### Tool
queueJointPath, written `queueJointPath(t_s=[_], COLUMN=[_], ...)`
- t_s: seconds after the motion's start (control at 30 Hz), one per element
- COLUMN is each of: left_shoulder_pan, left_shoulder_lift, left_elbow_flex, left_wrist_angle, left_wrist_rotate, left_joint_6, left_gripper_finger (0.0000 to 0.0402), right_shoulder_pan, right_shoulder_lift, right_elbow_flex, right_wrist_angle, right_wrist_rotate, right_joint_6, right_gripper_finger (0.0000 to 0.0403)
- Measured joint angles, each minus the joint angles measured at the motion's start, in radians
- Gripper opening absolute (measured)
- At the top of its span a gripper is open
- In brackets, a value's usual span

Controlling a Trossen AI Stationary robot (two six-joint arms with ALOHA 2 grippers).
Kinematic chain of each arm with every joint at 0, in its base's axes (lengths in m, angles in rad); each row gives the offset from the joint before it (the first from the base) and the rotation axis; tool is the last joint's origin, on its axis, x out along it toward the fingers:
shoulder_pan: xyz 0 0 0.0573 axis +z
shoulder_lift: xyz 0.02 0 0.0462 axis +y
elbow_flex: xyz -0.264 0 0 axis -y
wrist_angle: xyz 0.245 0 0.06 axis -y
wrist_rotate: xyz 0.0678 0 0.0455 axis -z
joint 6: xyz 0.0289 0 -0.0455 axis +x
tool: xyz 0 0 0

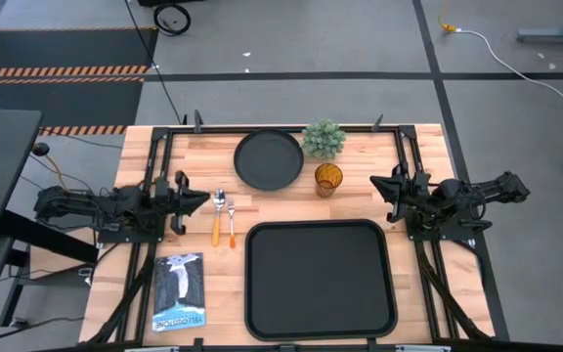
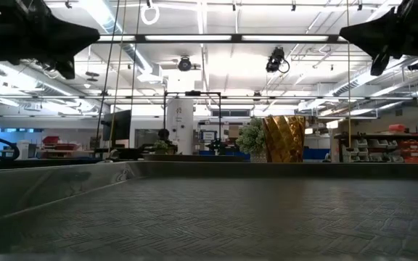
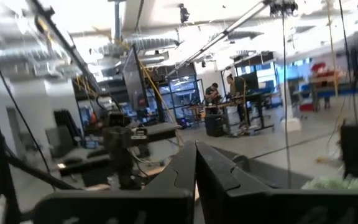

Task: Pick and place plate/cup/fork/spoon on tray
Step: Put the orange glass on the top right of the black serving tray

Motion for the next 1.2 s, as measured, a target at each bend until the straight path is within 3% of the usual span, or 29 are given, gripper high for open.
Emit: queueJointPath(t_s=[0.23, 0.47, 0.63, 1.0, 1.2], left_shoulder_pan=[0.0, 0.022, 0.082, 0.238, 0.33], left_shoulder_lift=[0.232, 0.547, 0.755, 1.126, 1.297], left_elbow_flex=[0.007, 0.145, 0.28, 0.561, 0.692], left_wrist_angle=[0.212, 0.216, 0.215, 0.165, 0.102], left_wrist_rotate=[-0.119, -0.145, -0.031, 0.168, 0.324], left_joint_6=[0.033, -0.051, -0.01, -0.008, -0.034], left_gripper_finger=[0.0038, 0.0063, 0.0072, 0.0067, 0.0112], right_shoulder_pan=[-0.048, -0.095, -0.109, -0.177, -0.254], right_shoulder_lift=[0.011, 0.057, 0.116, 0.225, 0.276], right_elbow_flex=[0.0, 0.0, 0.0, 0.0, 0.0], right_wrist_angle=[-0.01, 0.001, -0.005, -0.091, -0.21], right_wrist_rotate=[0.002, -0.01, -0.009, 0.013, 0.086], right_joint_6=[0.019, 0.061, 0.224, 0.349, 0.347], right_gripper_finger=[0.0016, 0.0016, 0.0016, 0.001, 0.001])
